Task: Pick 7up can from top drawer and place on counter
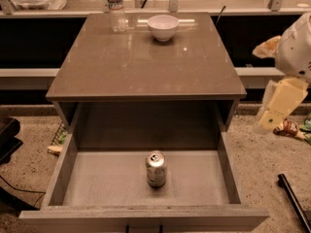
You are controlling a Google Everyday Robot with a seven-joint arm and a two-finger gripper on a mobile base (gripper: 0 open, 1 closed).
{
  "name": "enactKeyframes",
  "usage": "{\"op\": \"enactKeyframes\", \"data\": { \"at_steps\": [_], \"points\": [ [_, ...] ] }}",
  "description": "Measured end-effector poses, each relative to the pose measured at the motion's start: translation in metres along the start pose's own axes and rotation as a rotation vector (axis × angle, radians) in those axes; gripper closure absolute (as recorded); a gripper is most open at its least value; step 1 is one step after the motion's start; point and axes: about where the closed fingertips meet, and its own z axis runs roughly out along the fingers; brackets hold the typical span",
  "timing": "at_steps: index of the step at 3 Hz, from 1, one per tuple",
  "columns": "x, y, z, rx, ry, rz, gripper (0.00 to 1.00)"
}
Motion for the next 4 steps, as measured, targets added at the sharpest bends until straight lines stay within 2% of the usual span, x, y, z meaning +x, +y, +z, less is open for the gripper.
{"op": "enactKeyframes", "data": {
  "at_steps": [1,2,3,4],
  "points": [
    [0.011,0.009,0.071,-0.061,-0.211,0.004,0.0],
    [0.011,0.029,0.142,-0.089,-0.461,0.042,0.0],
    [-0.001,0.052,0.168,-0.075,-0.732,0.087,0.0],
    [-0.034,0.074,0.16,-0.045,-0.998,0.015,0.0]
  ]
}}
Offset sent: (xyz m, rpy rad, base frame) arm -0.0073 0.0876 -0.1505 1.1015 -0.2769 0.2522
